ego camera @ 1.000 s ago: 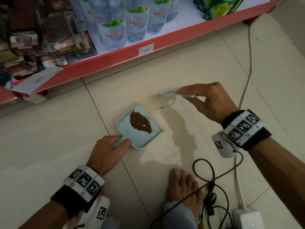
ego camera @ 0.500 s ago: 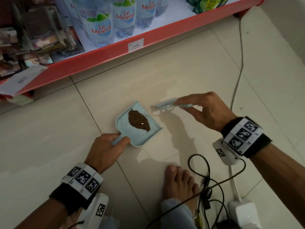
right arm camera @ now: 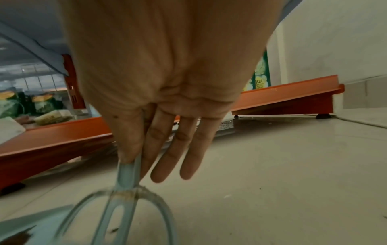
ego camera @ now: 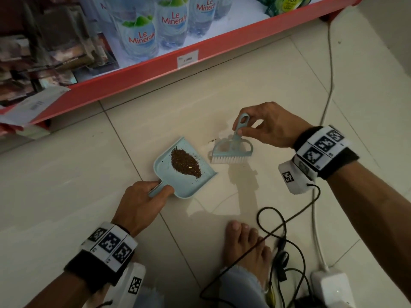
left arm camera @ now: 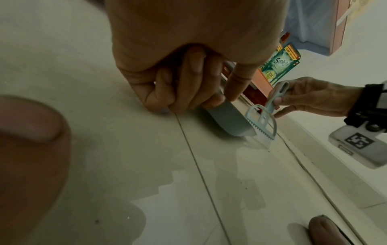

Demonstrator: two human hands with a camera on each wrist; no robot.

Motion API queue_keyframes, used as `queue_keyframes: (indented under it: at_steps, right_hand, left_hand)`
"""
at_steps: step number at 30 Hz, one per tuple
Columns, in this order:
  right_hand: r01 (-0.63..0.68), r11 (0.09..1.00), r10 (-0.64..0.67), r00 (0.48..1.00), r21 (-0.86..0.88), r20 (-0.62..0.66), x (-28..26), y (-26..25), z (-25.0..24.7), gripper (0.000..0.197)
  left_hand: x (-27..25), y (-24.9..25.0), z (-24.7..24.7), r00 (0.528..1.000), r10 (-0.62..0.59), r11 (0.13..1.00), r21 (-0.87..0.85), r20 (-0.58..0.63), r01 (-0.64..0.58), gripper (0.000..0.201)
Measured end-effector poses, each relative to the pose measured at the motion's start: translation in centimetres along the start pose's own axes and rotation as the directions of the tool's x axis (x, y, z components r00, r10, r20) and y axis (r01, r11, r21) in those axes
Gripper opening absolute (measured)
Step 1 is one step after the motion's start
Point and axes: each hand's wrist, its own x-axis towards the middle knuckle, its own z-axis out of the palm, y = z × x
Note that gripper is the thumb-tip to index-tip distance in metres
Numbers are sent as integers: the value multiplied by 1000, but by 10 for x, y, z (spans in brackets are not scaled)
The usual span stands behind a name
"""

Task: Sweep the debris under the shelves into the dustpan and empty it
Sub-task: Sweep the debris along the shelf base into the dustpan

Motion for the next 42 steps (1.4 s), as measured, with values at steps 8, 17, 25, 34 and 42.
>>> queue_keyframes:
  at_steps: [8, 17, 25, 34, 42]
  right_hand:
    - [12, 1000, -10, 995, 21, -101, 30, -4, -13, 8]
    - [-130, 911, 212, 961, 391, -176, 24, -22, 14, 10]
    - [-227, 946, 302, 880, 232, -368, 6, -2, 22, 13]
    - [-60, 976, 168, 818, 208, -551, -27, -13, -7, 10]
    - [-69, 939, -85, 903, -338, -421, -38, -33, 42, 24]
  left_hand:
    - [-1, 0, -3, 1000, 6, 1000, -2, -8, -6, 51]
    - [-1, -3, -1, 1000, 6, 1000, -22, -3, -6, 52]
    - [1, 6, 1, 1000, 15, 1000, 16, 18, -15, 46]
    - [9, 20, 16, 998, -24, 997, 71, 56, 20, 42]
    - [20, 48, 25, 977, -139, 985, 123, 164, 119, 38]
